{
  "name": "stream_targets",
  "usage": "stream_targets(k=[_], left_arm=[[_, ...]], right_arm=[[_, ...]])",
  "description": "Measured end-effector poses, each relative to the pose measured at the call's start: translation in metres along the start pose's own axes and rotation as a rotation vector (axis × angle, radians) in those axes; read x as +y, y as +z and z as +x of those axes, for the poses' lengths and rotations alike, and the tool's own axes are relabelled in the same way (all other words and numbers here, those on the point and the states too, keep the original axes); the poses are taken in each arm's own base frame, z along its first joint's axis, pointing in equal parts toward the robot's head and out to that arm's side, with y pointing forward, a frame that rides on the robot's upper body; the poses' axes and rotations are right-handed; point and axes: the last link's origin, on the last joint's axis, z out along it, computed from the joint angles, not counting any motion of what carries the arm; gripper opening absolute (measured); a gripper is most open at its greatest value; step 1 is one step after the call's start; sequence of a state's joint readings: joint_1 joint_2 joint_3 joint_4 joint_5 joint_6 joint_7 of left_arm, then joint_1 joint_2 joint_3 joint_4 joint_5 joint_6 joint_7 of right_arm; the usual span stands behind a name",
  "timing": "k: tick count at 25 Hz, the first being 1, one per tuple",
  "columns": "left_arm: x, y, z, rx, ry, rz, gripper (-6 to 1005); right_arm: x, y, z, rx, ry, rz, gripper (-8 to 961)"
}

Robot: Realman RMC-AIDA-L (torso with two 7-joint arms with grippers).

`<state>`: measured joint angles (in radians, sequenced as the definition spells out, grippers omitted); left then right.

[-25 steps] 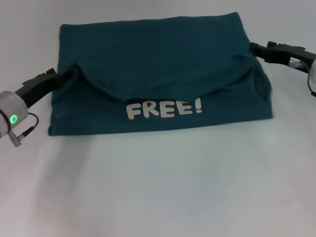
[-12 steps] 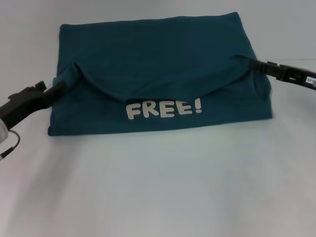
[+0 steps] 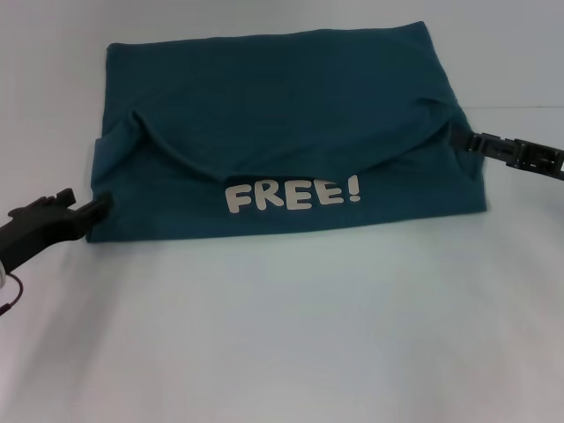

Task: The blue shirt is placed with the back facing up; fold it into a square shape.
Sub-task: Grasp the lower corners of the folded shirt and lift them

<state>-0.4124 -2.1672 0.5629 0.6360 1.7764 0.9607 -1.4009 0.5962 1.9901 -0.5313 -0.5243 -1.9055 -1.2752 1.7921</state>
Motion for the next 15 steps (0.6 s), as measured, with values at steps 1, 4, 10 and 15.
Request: stream_targets(k=[1, 4, 10, 15], left_arm=[[0.0, -0.001, -0.001, -0.004, 0.002, 0.001, 675], [-0.001, -0.001, -0.005, -0.022, 0.02, 0.006, 703], [-0.005, -0.001, -0.009, -0.044, 0.063, 0.038, 810], [-0.005, 0.002, -0.017, -0.082, 0.106, 0.055, 808]], right_arm=[[0.0, 0.0, 0.001, 0.001, 0.001, 0.001, 849], [0.0, 0.0, 0.004, 0.015, -0.003, -0.001, 876], [0.0, 0.001, 0.009, 0.017, 0.009, 0.009, 932], [-0.001, 0.001, 0.012, 0.011, 0.024, 0.012, 931]])
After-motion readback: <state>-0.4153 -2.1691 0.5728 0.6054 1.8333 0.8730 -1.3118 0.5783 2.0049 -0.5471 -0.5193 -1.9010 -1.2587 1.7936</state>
